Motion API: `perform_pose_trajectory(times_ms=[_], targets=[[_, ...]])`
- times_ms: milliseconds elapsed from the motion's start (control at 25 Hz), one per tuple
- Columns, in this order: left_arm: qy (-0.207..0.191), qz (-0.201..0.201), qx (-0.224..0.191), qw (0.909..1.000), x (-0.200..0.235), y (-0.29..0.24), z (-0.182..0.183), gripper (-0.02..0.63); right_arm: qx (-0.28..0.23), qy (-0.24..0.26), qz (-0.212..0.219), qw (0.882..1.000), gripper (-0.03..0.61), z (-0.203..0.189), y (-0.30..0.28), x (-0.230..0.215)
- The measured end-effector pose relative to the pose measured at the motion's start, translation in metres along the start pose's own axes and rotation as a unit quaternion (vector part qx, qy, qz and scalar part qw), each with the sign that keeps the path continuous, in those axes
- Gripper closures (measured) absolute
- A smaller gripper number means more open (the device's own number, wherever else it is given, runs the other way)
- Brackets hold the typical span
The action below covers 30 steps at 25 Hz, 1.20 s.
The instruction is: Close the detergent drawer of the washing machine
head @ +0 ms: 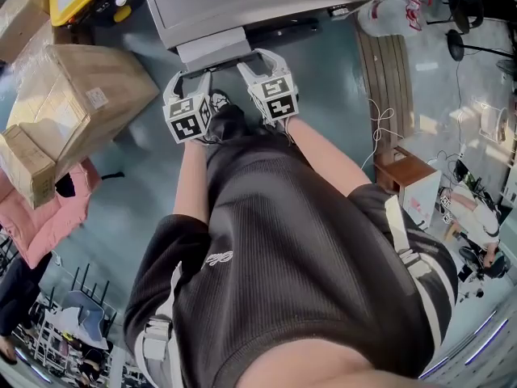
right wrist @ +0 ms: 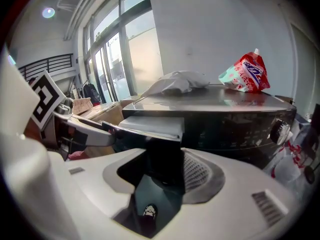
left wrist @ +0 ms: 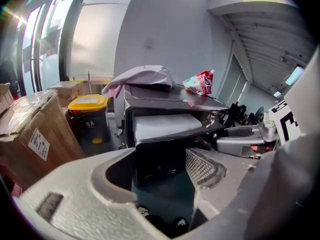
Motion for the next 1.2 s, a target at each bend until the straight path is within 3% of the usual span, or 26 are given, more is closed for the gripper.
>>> perform_pose_trajectory(times_ms=[1200], targets=[[0.001, -0.004, 0.014, 0.9999, 0.017, -0.025, 0.025, 0.304, 0.001, -0.006, -0.024, 1.0, 0.37, 0.023, -0.029, -0.011]])
Point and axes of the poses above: the fingertips, and each gripper's own axes: y backward along the fingers, x to its left, z out of its top, the point moved 1 cm from there along y, backward along the fingers, and after that the axes turned 4 degrees about -x, right-handed, at the moved point
